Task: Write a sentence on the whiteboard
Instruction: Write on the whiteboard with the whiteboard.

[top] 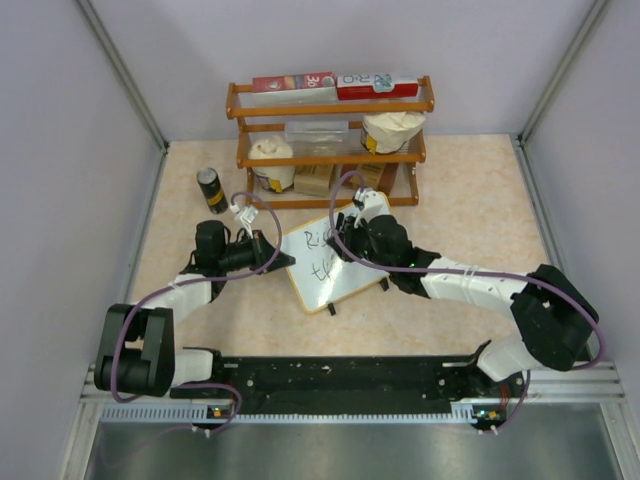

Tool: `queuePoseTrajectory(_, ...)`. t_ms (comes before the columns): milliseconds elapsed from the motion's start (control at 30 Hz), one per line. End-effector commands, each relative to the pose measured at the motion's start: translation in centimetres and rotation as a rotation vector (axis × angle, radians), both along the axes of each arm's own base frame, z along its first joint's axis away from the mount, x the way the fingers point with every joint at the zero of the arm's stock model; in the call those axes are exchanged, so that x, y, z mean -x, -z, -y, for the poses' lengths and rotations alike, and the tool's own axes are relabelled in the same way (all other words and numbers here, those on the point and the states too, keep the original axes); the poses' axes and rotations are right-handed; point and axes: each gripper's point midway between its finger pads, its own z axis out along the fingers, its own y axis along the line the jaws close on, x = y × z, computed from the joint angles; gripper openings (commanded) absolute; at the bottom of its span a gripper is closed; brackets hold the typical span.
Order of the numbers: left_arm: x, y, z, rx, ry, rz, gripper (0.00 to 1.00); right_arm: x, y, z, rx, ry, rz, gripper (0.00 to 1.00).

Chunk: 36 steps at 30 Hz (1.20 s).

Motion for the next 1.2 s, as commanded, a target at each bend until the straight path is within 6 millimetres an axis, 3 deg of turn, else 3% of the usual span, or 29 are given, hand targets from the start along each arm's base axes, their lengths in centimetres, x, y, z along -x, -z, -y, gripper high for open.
queuePoseTrajectory(0, -1.5, 3.3, -2.4, -0.172, -0.118, 0.045, 0.0, -1.3, -1.2, 0.3, -0.024, 0.052, 0.042, 0.0)
queuePoseTrajectory(367, -1.5, 3.4, -2.4, -0.172, -0.118, 0.042, 0.0, -2.4, -2.4, 1.0, -0.021, 0.101, 0.064, 0.0)
queuePoseTrajectory(667, -1.5, 3.4, -2.3, -0.171, -0.117, 0.043, 0.0, -2.2, -0.7, 2.4, 0.028, 0.117, 0.046, 0.0)
queuePoseTrajectory(1167, -1.5, 3.5, -2.4, -0.173, -0.117, 0.042, 0.0, -1.0, 1.7, 2.6, 0.047, 0.079, -0.005, 0.0)
